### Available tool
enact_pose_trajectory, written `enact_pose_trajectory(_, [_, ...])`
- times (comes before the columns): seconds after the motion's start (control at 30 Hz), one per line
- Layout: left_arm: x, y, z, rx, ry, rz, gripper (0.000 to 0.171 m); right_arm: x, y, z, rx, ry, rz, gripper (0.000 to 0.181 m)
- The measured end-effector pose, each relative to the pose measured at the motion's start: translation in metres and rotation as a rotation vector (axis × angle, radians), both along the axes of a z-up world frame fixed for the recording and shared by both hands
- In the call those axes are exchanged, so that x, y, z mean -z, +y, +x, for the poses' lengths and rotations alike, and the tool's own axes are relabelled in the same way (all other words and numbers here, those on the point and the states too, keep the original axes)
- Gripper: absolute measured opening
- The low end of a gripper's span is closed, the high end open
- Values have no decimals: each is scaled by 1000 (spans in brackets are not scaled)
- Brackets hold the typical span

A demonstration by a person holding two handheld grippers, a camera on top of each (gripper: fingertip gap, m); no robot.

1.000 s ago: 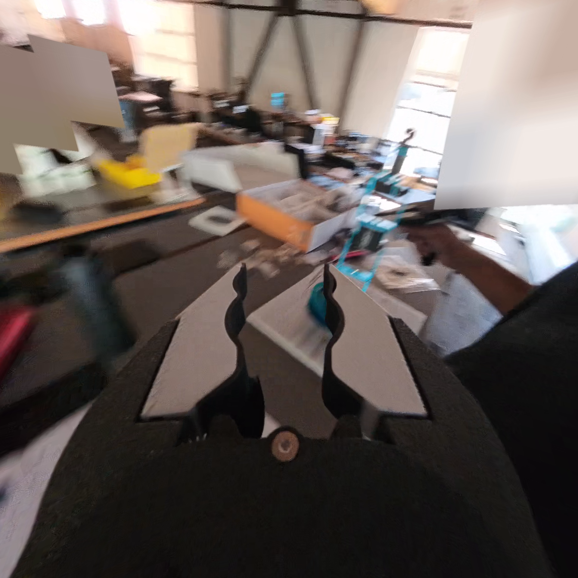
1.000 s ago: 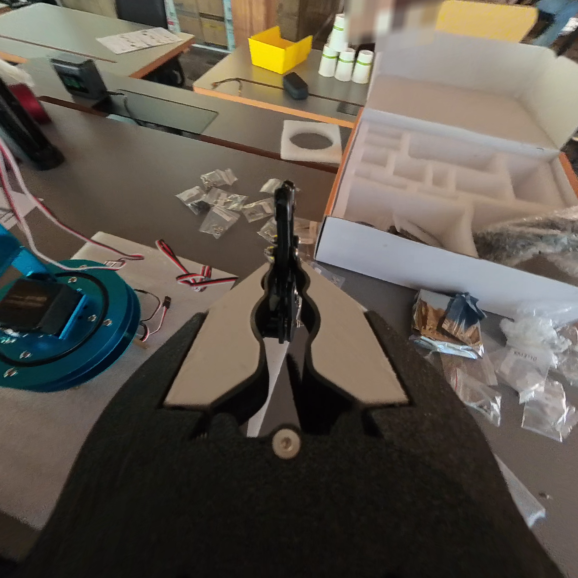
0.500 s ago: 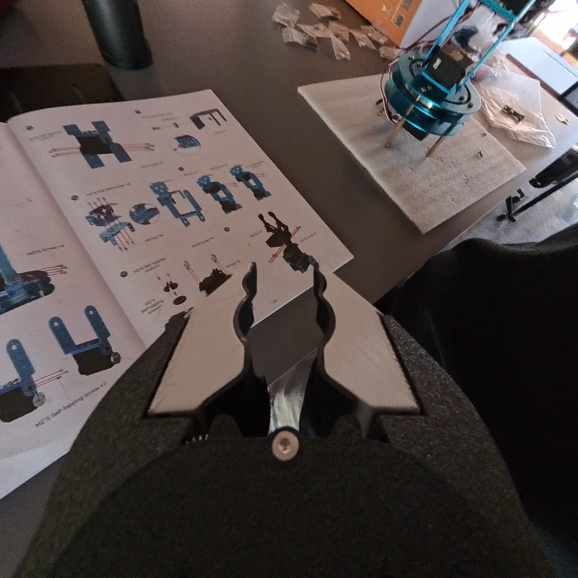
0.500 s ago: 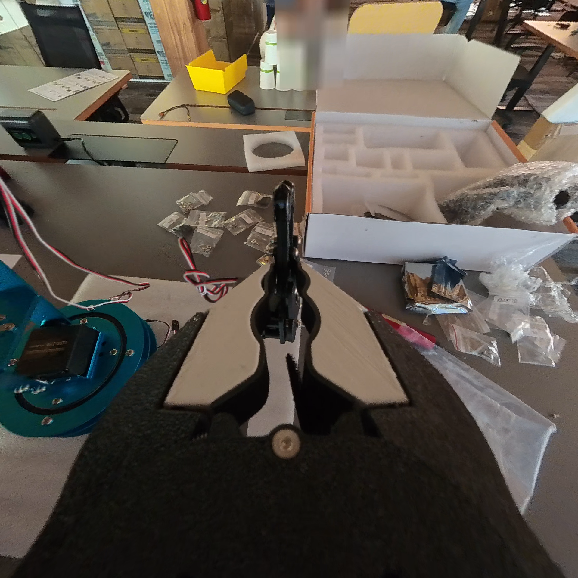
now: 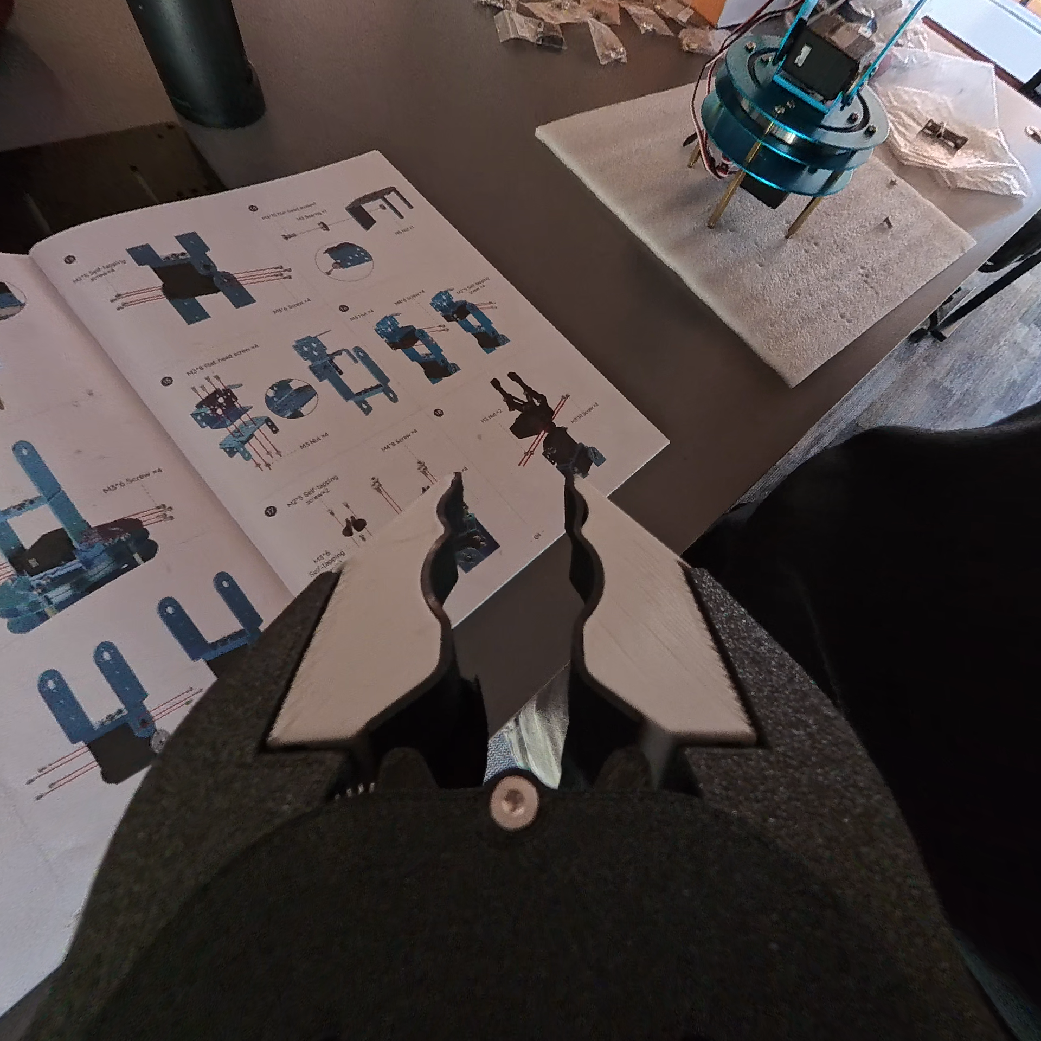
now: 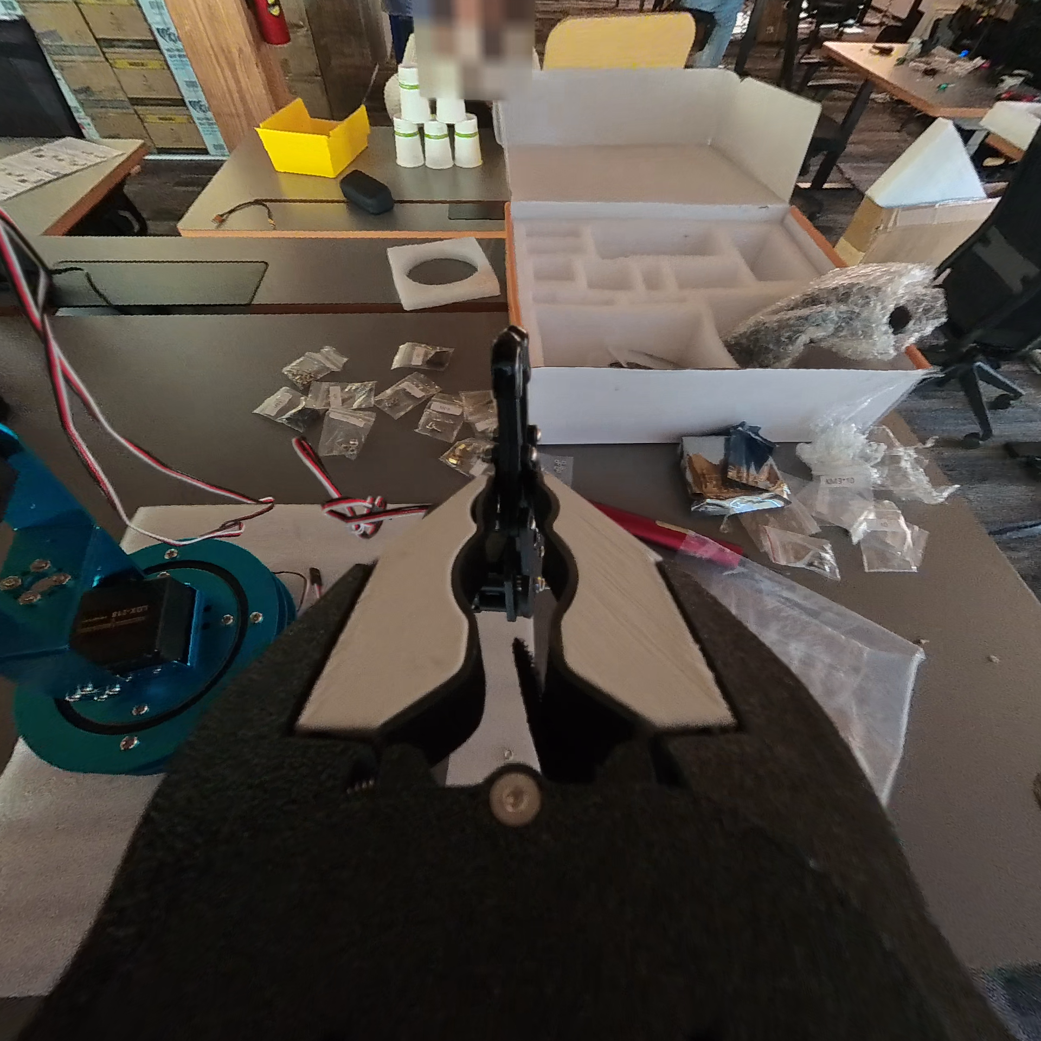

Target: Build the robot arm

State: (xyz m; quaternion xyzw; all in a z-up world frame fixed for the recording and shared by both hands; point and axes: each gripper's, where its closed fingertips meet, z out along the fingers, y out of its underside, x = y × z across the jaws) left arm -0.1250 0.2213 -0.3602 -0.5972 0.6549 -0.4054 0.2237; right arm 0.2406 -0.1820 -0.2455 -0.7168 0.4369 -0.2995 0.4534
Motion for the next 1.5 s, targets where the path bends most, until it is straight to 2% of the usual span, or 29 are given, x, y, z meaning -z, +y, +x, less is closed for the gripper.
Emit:
enact_pose_trajectory(0.53, [-15,13,10,36,-10,66,35,-38,-11,-15,62,-70,35,10])
enact_pose_trajectory(0.63, [-22,11,16,46,-29,73,35,-53,-12,-15,71,-86,54,10])
enact_pose_trajectory(0.73, [-37,3,33,74,-75,82,35,-82,-7,-12,70,-115,75,11])
enact_pose_trajectory(0.8, [-55,-6,53,98,-131,76,43,-114,2,-11,59,-165,79,10])
enact_pose_trajectory(0.87, [-86,-23,80,143,-213,27,50,-150,16,-10,29,-217,88,10])
enact_pose_trajectory(1.0, [-173,-74,134,293,-416,-75,55,-214,65,-14,-117,-257,169,10])
enact_pose_trajectory(1.1, [-239,-117,166,384,-533,-140,57,-246,106,-22,-218,-267,203,10])
enact_pose_trajectory(1.2, [-289,-156,189,452,-613,-172,57,-263,139,-34,-293,-260,222,11])
enact_pose_trajectory(1.33, [-319,-197,205,511,-670,-176,57,-262,170,-44,-368,-178,255,11])
enact_pose_trajectory(1.47, [-309,-224,222,516,-616,-209,57,-259,180,-44,-381,-143,237,11])
enact_pose_trajectory(1.5, [-306,-226,229,492,-597,-235,62,-260,180,-44,-381,-139,242,11])
